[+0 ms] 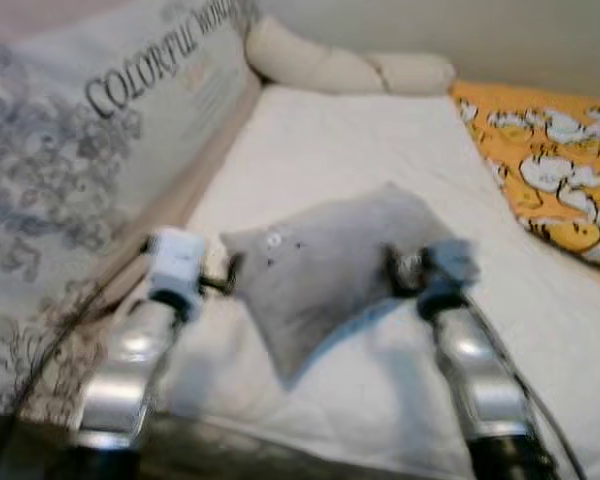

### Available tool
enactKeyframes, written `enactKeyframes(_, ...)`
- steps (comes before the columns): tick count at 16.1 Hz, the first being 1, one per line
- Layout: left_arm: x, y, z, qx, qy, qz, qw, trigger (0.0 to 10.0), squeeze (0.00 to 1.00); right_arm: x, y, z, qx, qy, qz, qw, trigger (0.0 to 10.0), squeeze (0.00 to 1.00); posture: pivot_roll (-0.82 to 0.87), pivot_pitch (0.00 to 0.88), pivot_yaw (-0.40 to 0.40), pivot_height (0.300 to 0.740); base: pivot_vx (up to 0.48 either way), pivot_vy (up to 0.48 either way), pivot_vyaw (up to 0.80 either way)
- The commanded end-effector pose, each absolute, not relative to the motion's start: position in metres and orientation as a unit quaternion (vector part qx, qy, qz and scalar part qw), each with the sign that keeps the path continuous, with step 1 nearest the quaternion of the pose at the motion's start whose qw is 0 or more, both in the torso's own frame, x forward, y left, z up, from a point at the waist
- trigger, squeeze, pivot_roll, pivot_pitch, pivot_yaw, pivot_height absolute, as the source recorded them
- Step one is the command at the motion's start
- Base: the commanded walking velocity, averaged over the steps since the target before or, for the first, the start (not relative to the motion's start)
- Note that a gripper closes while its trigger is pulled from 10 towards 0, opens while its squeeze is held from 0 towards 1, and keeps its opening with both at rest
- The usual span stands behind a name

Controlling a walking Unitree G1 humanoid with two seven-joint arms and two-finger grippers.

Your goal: Clean up the room

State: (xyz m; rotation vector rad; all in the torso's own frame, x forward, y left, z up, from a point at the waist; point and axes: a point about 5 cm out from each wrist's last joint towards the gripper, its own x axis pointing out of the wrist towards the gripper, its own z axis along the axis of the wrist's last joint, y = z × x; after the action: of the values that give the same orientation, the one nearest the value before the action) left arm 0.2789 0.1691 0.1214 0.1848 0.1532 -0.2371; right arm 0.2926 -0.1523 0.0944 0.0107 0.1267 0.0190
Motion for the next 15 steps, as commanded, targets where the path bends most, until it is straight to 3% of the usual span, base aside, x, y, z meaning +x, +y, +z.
enactKeyframes(1, 0.2804, 0.1809, 0.1256, 0.101, 0.074, -0.097, 0.987, 10.0, 0.0, 0.2959, -0.139, 0.1015, 0.013, 0.051, 0.028, 0.998, 10.0, 0.0, 0.15, 0.0, -0.011, 0.74, 0.292, 0.0, 0.0)
enactKeyframes(3, 0.2807, 0.1808, 0.1257, 0.101, 0.074, -0.096, 0.987, 10.0, 0.0, 0.2961, -0.1393, 0.1017, 0.012, 0.051, 0.028, 0.998, 10.0, 0.0, 0.15, 0.0, -0.011, 0.74, 0.291, 0.0, 0.0)
enactKeyframes(15, 0.2818, 0.1776, 0.1246, 0.114, 0.076, -0.099, 0.986, 10.0, 0.0, 0.2972, -0.1412, 0.1016, 0.016, 0.053, 0.022, 0.998, 10.0, 0.0, 0.14, 0.0, -0.012, 0.74, 0.0, 0.0, 0.0)
